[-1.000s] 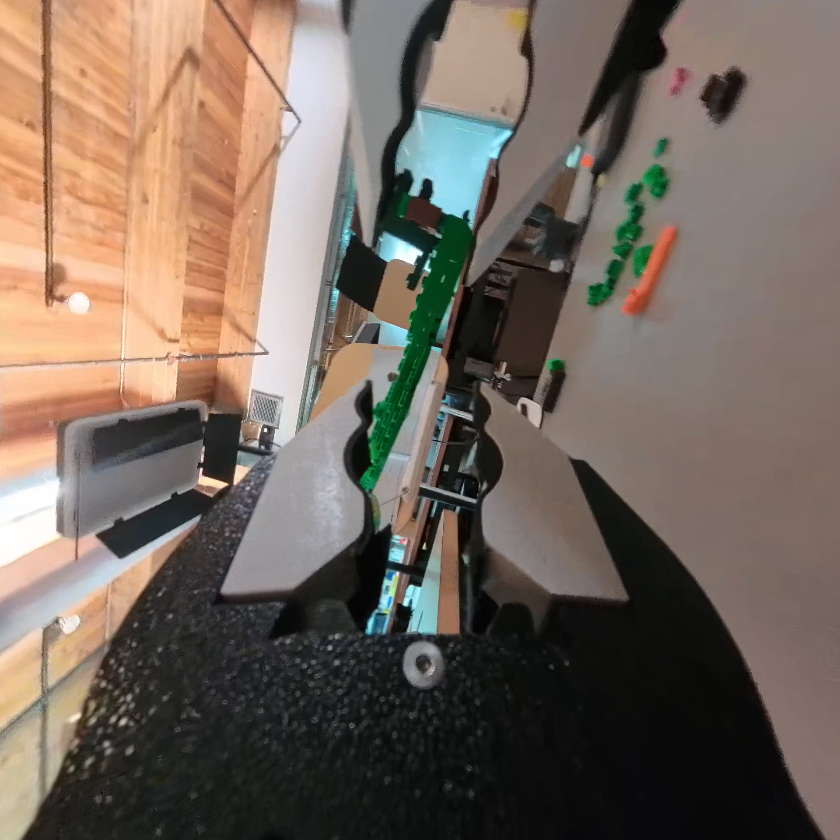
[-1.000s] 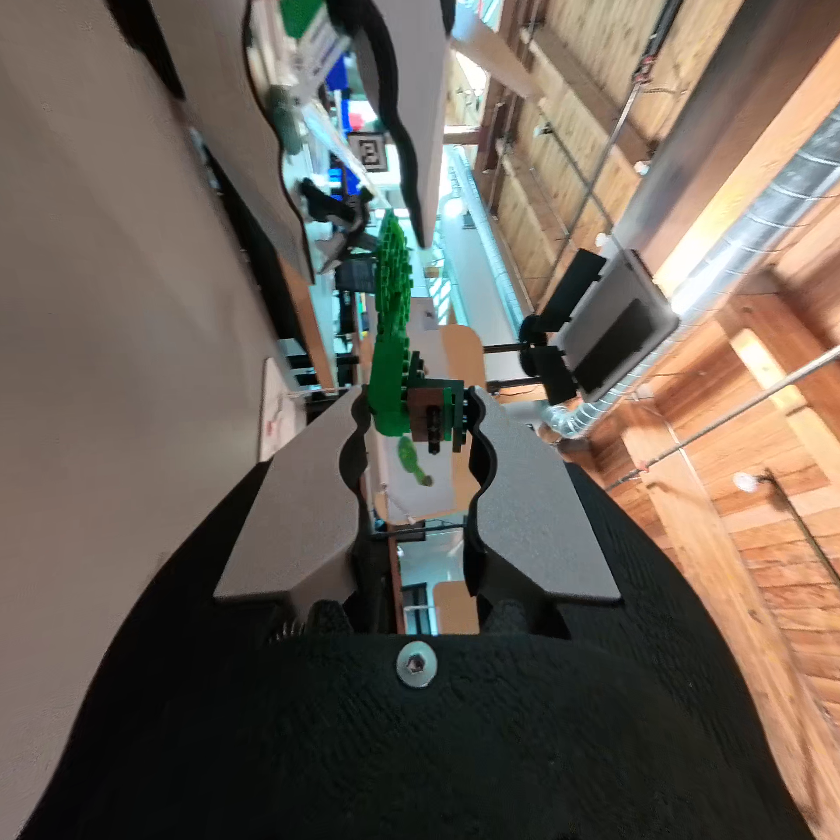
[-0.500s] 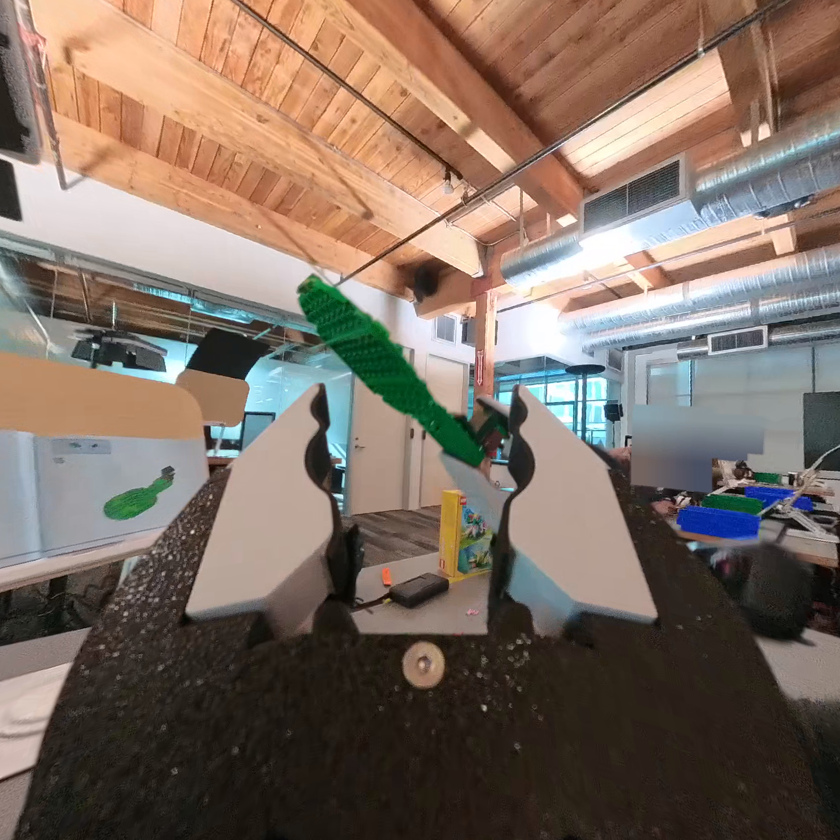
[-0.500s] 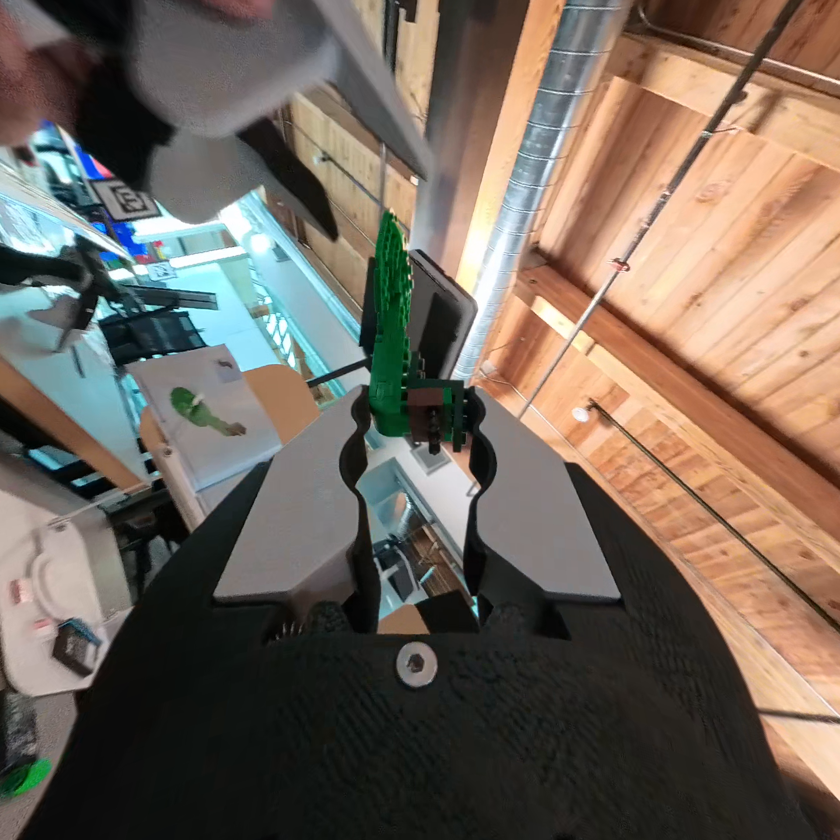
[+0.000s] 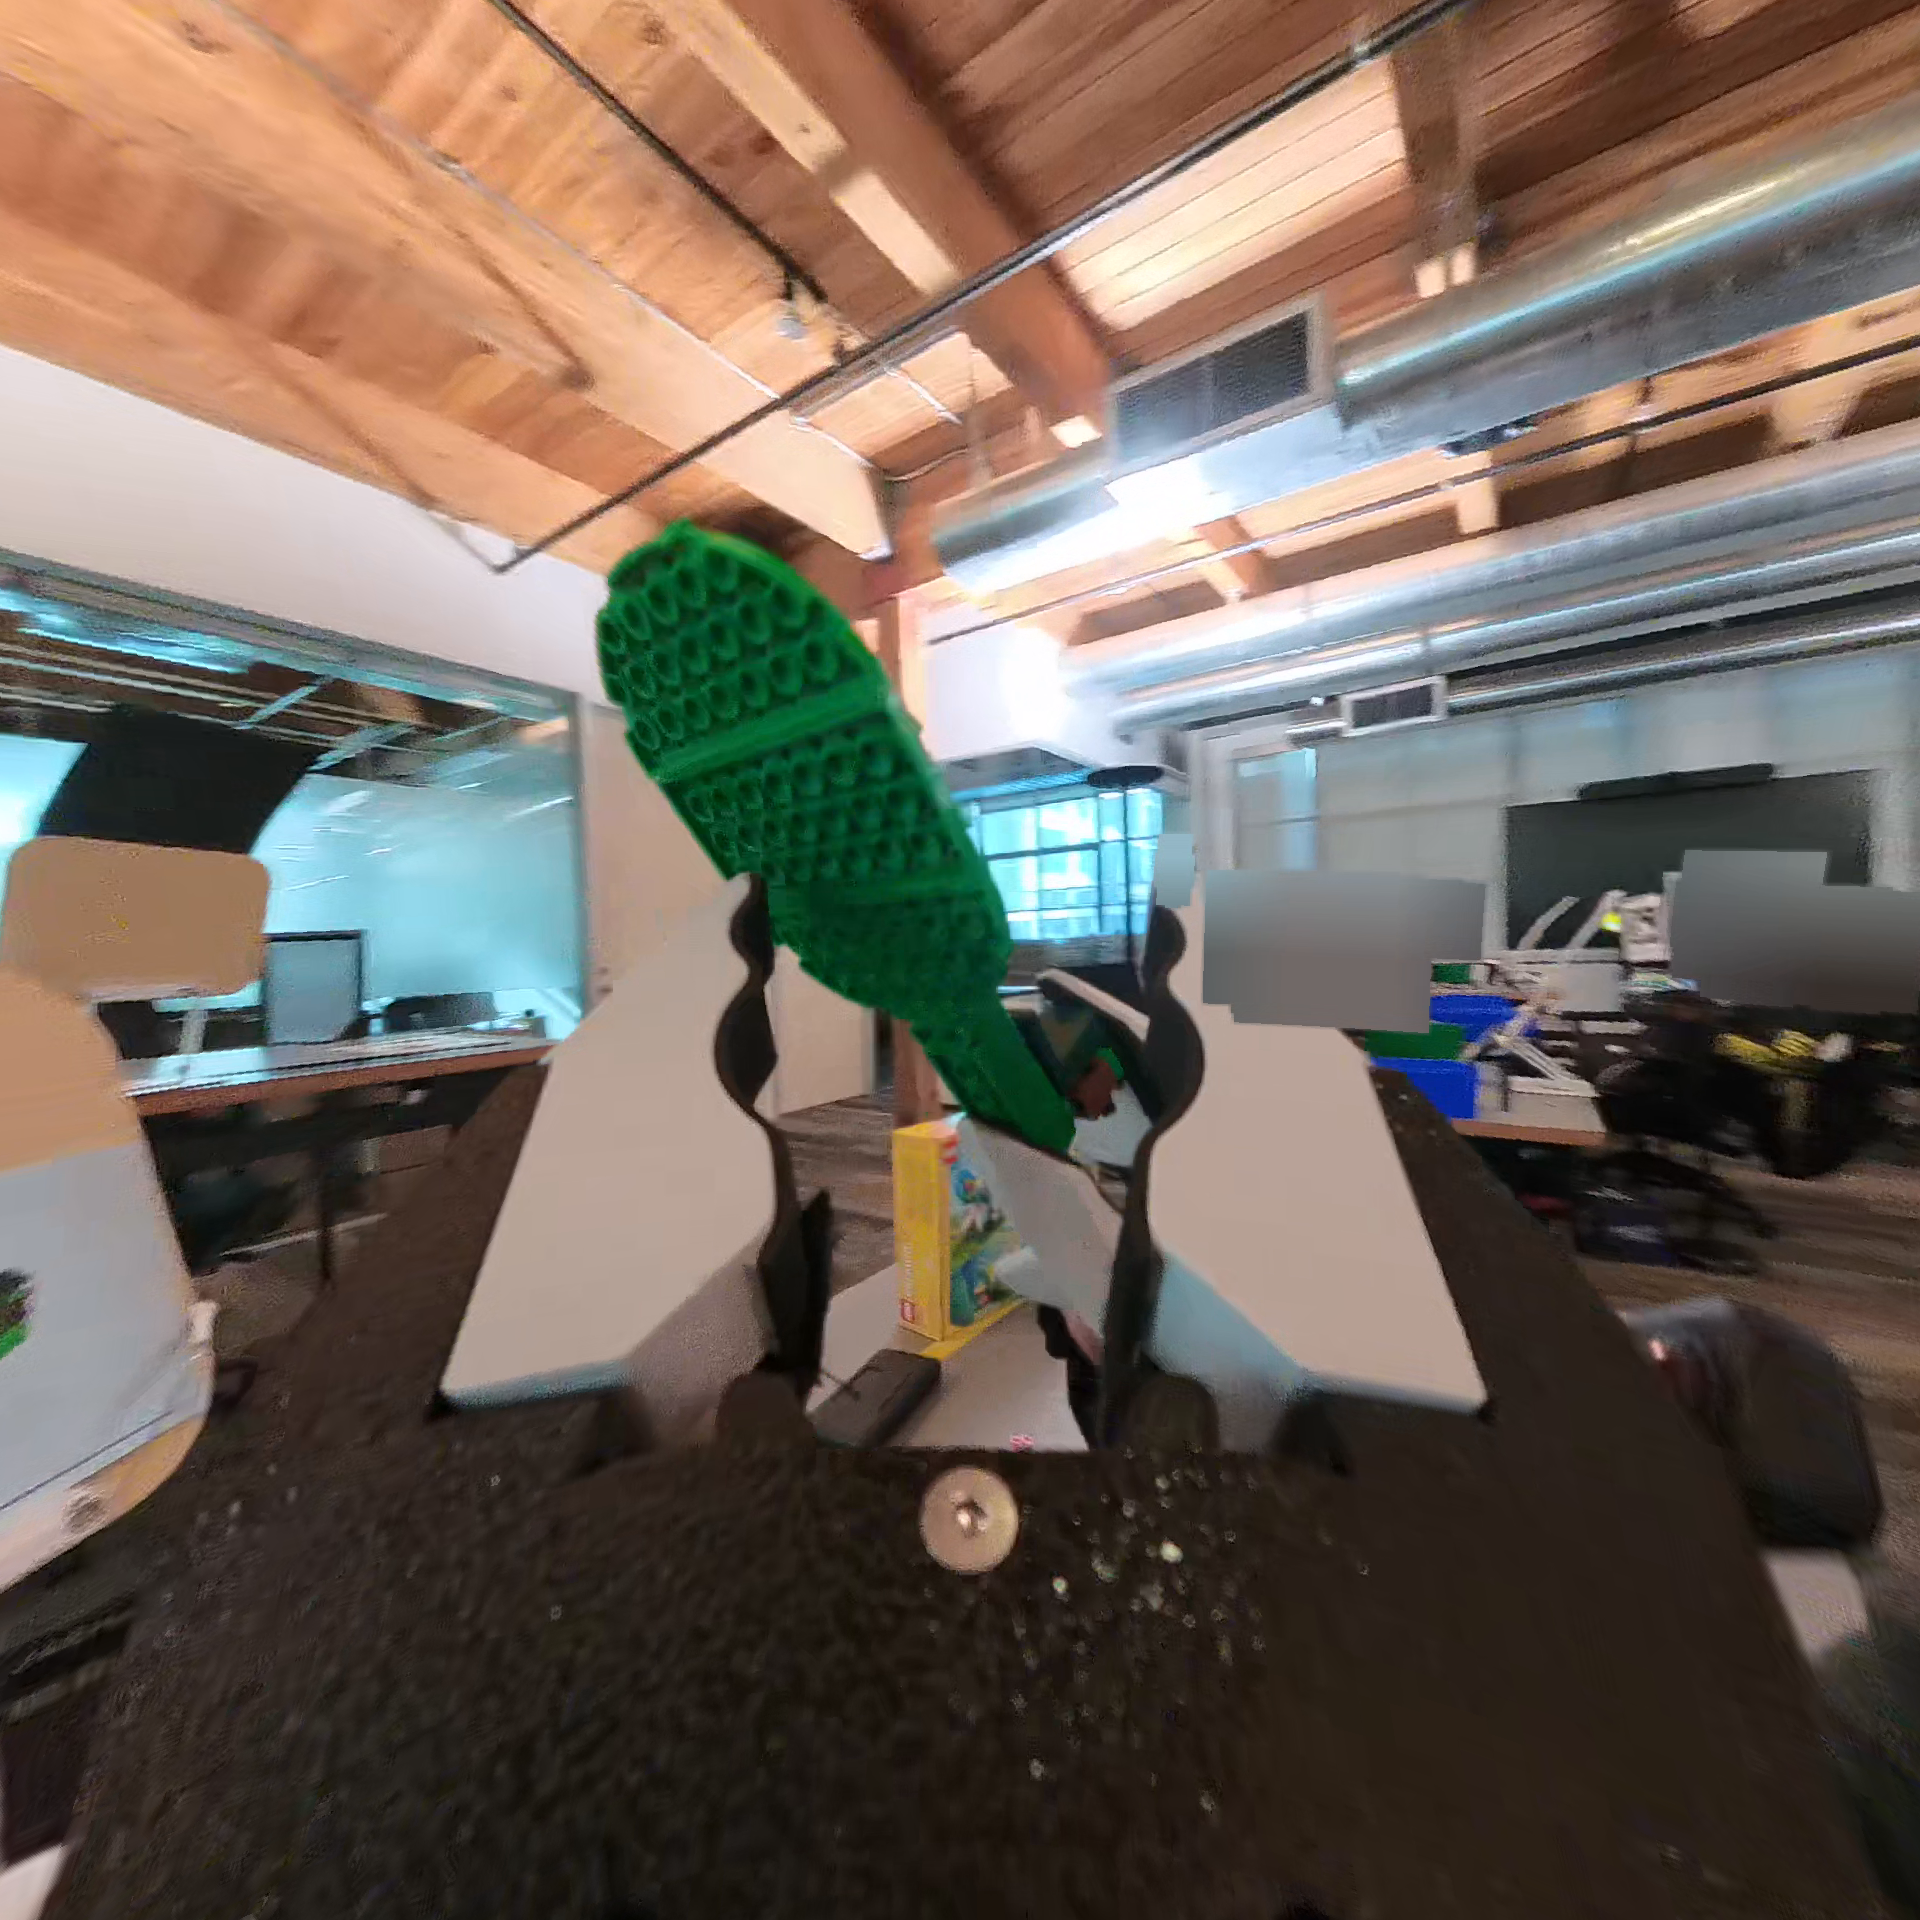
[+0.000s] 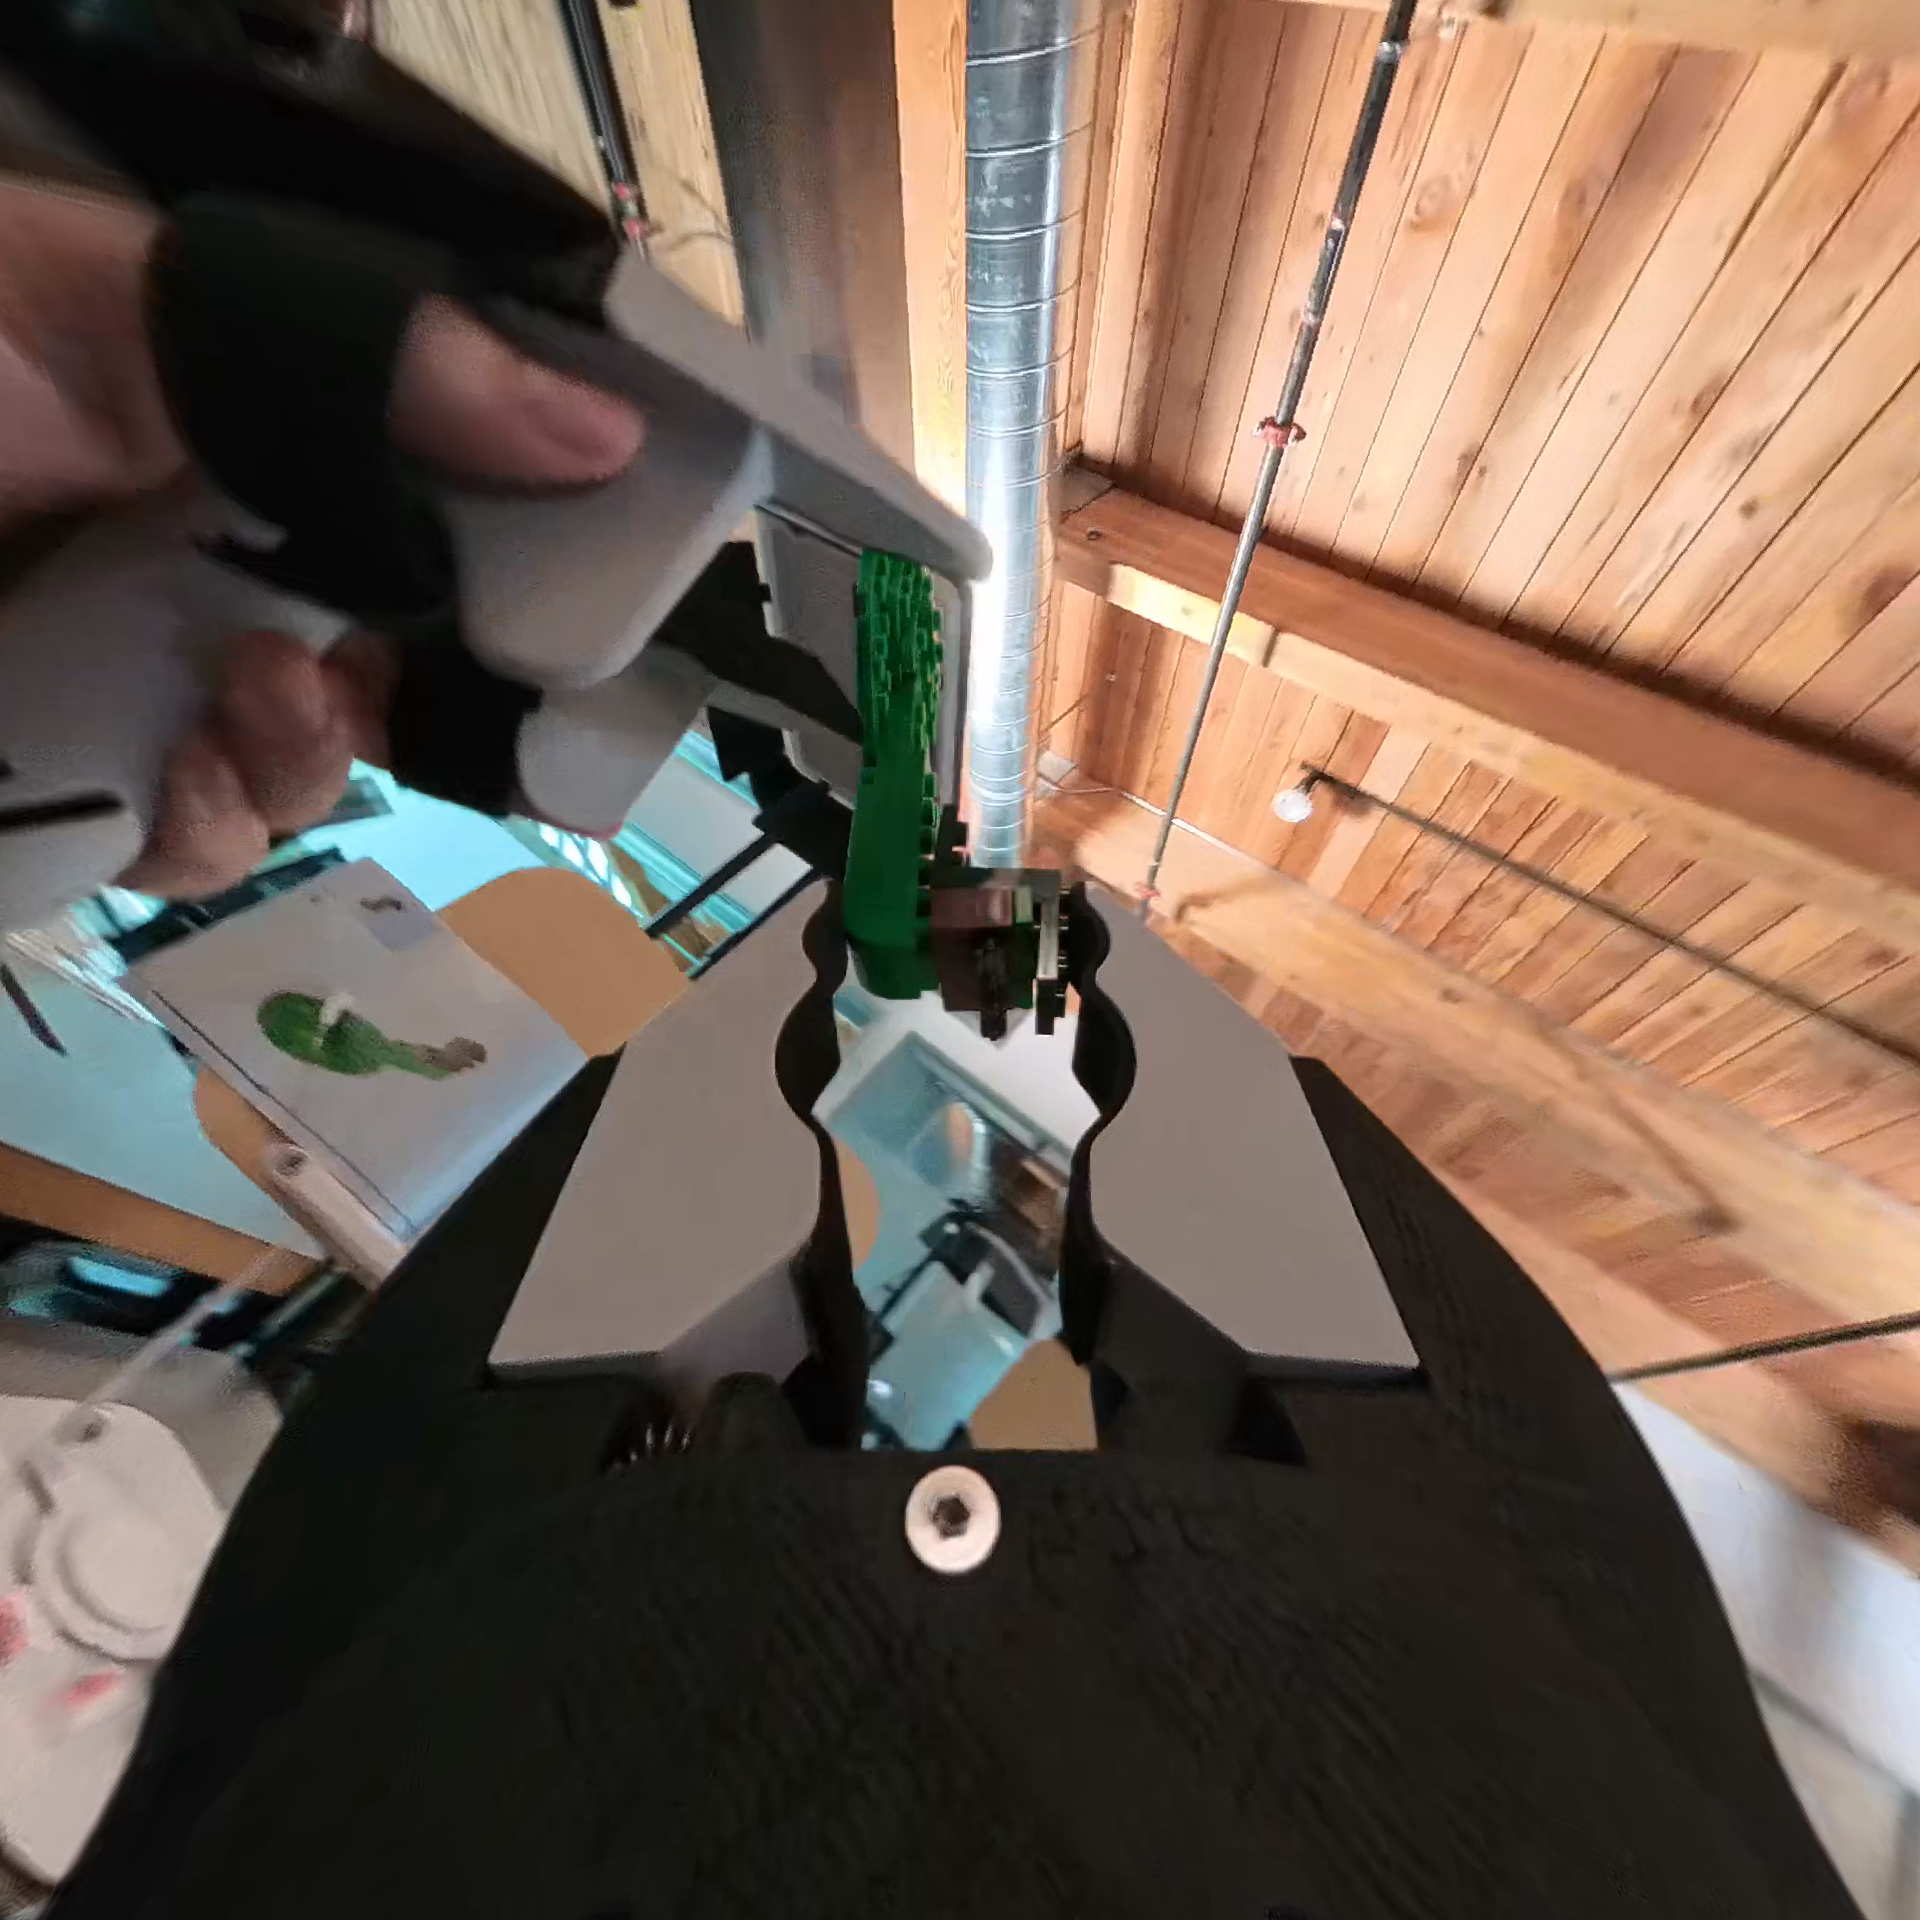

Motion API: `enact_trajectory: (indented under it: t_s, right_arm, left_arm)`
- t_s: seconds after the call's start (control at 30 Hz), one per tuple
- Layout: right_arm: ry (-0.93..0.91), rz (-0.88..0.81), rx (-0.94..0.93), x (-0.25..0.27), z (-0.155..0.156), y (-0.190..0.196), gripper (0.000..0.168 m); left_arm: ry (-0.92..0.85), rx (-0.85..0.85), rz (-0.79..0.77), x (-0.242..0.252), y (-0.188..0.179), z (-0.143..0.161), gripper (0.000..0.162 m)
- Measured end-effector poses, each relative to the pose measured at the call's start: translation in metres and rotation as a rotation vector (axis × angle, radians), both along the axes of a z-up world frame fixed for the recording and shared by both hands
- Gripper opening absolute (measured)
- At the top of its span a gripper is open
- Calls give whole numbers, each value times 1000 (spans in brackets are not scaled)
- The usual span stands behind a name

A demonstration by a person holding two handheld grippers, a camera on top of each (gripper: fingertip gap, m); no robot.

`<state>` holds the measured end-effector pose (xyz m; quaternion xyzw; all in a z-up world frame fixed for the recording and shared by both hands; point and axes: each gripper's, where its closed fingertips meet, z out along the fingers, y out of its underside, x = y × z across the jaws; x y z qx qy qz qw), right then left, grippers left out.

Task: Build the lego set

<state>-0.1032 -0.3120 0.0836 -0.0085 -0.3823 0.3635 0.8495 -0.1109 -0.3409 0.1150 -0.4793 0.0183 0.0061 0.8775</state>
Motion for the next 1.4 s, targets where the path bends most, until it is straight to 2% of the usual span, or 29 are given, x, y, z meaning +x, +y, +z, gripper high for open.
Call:
enact_trajectory:
  t_s: [0.13, 0.27, 0.33, 0.43, 0.5, 0.6, 0.87, 0.93, 1.2, 1.4]
  right_arm:
    - [-54, 134, -60, 1, -1, 4, 41]
    - [-111, 351, -168, 2, -1, 1, 40]
    - [-123, 385, -202, 0, -1, 1, 41]
    - [-135, 426, -238, -3, -3, -2, 41]
    - [-132, 420, -239, -5, -4, -4, 41]
    - [-133, 405, -219, -7, -7, -8, 41]
    - [-113, 369, -176, -7, -9, -13, 41]
    - [-118, 363, -173, -8, -10, -11, 41]
    - [-169, 328, -97, -9, -11, -6, 41]
    - [-205, 218, -19, -12, -13, -6, 41]
  left_arm:
    - [62, 41, -53, 1, -1, -4, 64]
    - [35, 140, -208, 3, -14, -2, 67]
    - [-34, 110, -217, -14, -10, -9, 73]
    - [-95, 37, -282, -22, 0, -23, 69]
    - [-91, 5, -334, -16, 4, -27, 59]
    - [-58, -23, -317, -12, 8, -31, 42]
    - [-16, -84, -314, -2, 13, -36, 28]
    - [5, -86, -323, 3, 13, -36, 17]
    - [50, -146, -194, 6, 17, -36, 14]
    - [-18, -156, -193, 0, 16, -36, 14]
